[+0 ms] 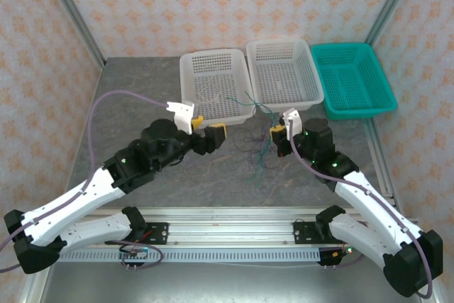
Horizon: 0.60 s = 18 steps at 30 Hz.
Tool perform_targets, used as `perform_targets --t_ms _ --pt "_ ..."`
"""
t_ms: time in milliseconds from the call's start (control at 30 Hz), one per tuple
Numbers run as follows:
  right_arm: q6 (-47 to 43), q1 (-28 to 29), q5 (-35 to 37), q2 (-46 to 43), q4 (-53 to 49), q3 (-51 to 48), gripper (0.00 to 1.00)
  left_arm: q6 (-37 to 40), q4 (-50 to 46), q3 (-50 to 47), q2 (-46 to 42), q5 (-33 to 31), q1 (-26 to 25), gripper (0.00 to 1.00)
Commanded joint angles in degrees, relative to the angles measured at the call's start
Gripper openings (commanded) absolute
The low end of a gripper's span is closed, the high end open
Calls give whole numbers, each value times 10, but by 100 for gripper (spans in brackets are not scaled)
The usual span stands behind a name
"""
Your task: Untangle the cables
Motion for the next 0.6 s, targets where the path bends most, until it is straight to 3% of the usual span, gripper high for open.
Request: perform_targets --t_ms 0,200,433,567 --pt "-32 4 -25 -2 22 32 0 77 48 -65 -4 47 2 83" --pt "63 7 -108 -6 30 45 0 118 268 -125 108 88 8 84" --pt "130 11 -144 -27 27 52 0 67 407 -58 256 42 24 87" --pt "161 12 -154 -44 29 48 0 42 420 -25 292 -31 31 88"
